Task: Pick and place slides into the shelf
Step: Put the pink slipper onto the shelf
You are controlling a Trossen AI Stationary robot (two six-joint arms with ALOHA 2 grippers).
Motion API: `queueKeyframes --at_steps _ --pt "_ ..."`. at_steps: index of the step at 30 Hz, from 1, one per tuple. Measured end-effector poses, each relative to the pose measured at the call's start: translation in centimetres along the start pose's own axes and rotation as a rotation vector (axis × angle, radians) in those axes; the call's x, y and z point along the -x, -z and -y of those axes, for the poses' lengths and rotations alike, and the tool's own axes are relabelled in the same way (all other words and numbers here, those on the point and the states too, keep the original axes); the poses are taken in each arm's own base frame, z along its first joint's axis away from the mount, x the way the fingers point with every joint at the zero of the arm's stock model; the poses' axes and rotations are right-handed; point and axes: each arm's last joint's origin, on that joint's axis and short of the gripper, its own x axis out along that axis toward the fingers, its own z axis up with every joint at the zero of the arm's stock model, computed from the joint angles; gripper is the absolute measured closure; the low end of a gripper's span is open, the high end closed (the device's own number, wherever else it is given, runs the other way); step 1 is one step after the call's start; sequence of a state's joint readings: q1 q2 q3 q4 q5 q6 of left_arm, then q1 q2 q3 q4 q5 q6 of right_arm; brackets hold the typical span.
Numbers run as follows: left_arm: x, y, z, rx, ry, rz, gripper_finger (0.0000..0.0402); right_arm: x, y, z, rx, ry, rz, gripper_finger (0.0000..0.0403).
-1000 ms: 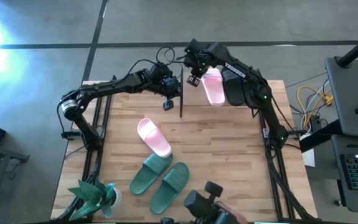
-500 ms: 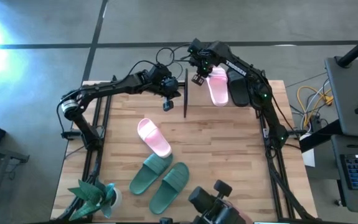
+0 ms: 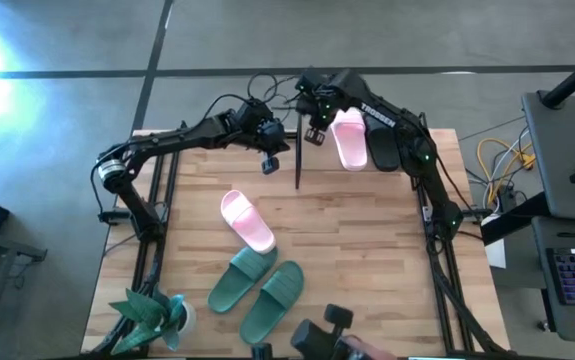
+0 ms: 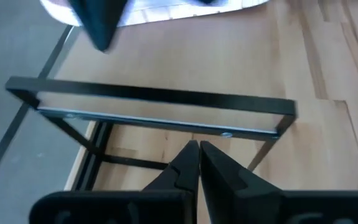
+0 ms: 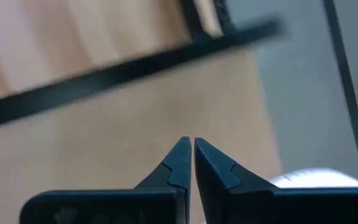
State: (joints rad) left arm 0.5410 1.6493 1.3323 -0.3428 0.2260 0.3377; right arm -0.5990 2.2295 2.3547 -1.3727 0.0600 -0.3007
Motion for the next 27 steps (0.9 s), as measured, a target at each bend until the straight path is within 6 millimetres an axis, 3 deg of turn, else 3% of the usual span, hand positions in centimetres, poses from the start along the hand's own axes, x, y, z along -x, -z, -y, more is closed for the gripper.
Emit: queueKeyframes --at_steps 6,16,27 --pt "0.3 0.1 -0.4 0.052 -0.009 -0.003 0.0402 0.0 -1.3 -2.1 0.124 -0.009 0.079 0.039" --pt "1.5 0.4 0.0 0.055 -0.007 -0.012 0.0402 -0.7 -2.4 -2.7 0.184 -0.008 0.147 0.039" --pt "2.6 0.4 0.1 0.054 -0.053 -0.028 0.0402 -0.5 -3.4 -5.0 0.224 0.001 0.199 0.039"
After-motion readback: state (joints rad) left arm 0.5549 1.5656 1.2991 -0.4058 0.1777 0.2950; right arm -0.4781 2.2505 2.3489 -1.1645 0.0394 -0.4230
